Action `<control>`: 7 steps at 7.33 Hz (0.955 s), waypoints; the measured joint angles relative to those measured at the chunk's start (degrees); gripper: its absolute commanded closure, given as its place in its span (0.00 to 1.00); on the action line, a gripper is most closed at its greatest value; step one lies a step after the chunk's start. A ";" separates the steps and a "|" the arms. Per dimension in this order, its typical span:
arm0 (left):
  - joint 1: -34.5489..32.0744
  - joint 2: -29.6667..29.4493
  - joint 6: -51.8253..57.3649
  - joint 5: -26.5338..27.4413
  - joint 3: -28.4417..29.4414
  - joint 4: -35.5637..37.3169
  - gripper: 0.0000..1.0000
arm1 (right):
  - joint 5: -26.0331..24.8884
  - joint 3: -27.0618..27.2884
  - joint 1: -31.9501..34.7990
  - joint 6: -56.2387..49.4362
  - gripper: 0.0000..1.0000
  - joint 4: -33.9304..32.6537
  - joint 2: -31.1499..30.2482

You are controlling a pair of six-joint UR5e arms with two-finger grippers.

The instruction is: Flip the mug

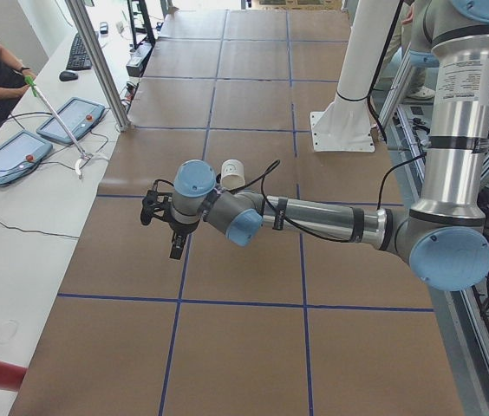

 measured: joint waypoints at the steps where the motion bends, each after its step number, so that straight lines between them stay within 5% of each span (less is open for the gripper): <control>1: 3.17 -0.22 -5.88 0.25 0.08 -4.19 0.00 | 0.00 0.00 0.00 0.00 0.00 0.00 0.00; 4: 11.48 -4.71 -21.29 0.20 3.46 -14.62 0.00 | 0.00 0.00 0.00 0.00 0.00 0.00 0.00; 7: 16.26 -6.18 -32.51 -0.31 12.15 -35.82 0.00 | 0.00 0.00 0.00 0.00 0.00 0.00 -0.02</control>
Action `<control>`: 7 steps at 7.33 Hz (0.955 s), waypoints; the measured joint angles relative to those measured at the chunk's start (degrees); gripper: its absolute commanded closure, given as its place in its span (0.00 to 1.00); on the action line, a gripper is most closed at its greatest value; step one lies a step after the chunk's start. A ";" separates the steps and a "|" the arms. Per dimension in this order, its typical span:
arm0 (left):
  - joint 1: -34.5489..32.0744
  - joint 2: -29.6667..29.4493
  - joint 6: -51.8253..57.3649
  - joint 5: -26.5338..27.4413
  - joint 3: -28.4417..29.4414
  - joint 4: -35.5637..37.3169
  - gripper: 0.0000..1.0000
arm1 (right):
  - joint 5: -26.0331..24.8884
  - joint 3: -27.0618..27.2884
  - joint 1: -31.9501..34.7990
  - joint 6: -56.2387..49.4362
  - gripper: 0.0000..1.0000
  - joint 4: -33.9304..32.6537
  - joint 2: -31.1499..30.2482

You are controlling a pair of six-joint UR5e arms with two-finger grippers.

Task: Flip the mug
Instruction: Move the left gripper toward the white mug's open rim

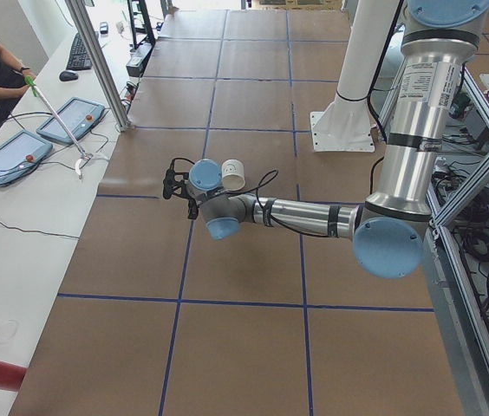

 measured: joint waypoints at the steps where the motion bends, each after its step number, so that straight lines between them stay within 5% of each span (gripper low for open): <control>1: 1.82 -0.18 -4.36 -0.03 1.55 -5.77 0.00 | 0.00 0.00 0.00 0.00 0.00 0.00 0.01; 4: 7.77 -0.71 -18.57 0.40 4.69 -22.47 0.00 | 0.00 -0.03 0.00 0.00 0.00 0.00 0.02; 7: 13.52 -1.98 -29.11 6.49 7.35 -33.22 0.00 | 0.00 0.00 0.00 0.00 0.00 0.00 0.02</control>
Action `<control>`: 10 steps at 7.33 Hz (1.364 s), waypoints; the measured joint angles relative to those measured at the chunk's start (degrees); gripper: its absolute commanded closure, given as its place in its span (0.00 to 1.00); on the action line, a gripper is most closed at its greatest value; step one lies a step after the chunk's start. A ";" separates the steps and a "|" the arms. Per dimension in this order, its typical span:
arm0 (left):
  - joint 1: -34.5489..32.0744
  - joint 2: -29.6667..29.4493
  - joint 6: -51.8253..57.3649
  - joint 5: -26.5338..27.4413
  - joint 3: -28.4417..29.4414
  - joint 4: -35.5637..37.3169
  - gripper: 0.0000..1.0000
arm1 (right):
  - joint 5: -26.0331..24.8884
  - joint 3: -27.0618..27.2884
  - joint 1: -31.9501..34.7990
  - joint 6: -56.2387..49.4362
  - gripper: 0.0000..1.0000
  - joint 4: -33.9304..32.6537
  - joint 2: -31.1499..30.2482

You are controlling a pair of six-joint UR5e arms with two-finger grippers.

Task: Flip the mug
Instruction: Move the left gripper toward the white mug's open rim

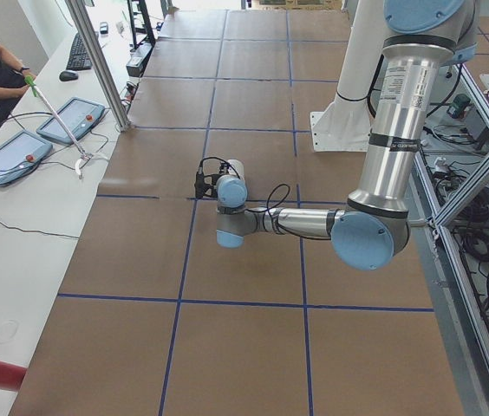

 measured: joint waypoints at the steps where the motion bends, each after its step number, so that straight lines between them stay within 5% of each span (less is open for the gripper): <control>1: 1.76 -0.56 -3.22 2.23 0.15 -1.86 0.00 | 0.00 0.00 0.00 0.00 0.00 0.00 0.00; 10: 7.33 -4.57 -17.17 12.16 6.94 -11.65 0.00 | 0.00 0.00 0.00 0.00 0.00 0.00 0.00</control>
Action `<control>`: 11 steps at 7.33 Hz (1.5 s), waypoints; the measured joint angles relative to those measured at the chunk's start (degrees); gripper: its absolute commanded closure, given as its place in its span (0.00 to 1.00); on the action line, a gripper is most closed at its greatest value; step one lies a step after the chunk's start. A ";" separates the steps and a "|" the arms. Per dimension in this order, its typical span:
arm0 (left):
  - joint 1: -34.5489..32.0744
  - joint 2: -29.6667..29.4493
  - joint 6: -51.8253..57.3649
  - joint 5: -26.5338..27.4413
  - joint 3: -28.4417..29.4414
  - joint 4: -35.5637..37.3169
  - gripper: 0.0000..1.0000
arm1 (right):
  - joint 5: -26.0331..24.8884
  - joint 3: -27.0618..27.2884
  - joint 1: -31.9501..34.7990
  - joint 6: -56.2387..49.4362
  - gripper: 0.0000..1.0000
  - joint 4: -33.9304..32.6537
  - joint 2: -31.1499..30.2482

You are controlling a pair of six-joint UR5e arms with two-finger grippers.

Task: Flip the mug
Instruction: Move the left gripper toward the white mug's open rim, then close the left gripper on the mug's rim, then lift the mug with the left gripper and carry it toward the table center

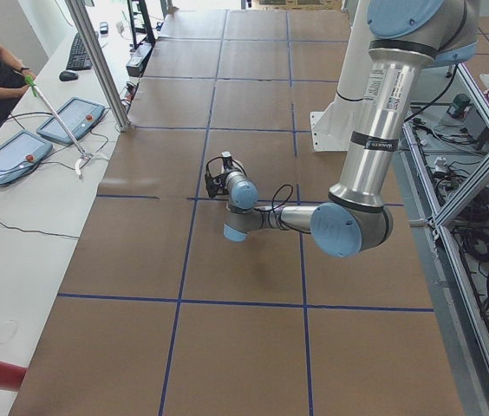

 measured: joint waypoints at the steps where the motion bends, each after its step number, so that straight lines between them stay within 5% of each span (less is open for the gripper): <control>1: 0.05 -0.22 -0.67 0.25 0.25 -0.01 0.00 | 0.00 0.00 0.00 0.00 0.00 0.00 0.00; 3: 0.14 -0.63 -1.93 0.73 0.77 -0.01 0.10 | 0.00 0.00 0.00 0.00 0.00 0.00 0.00; 6: 0.18 -0.61 -2.30 0.67 0.93 -0.02 0.65 | 0.00 0.00 0.00 0.00 0.00 0.00 -0.02; 7: 0.18 -0.40 -2.30 0.60 0.88 -0.24 0.92 | 0.00 0.00 0.00 0.00 0.00 0.00 -0.03; 8: 0.18 -0.09 -2.30 0.56 0.69 -0.77 1.00 | 0.00 0.00 0.00 0.00 0.00 0.00 -0.03; 11: 0.15 0.19 -6.87 -1.46 -1.78 -1.47 1.00 | 0.00 0.00 0.00 0.00 0.00 0.00 0.00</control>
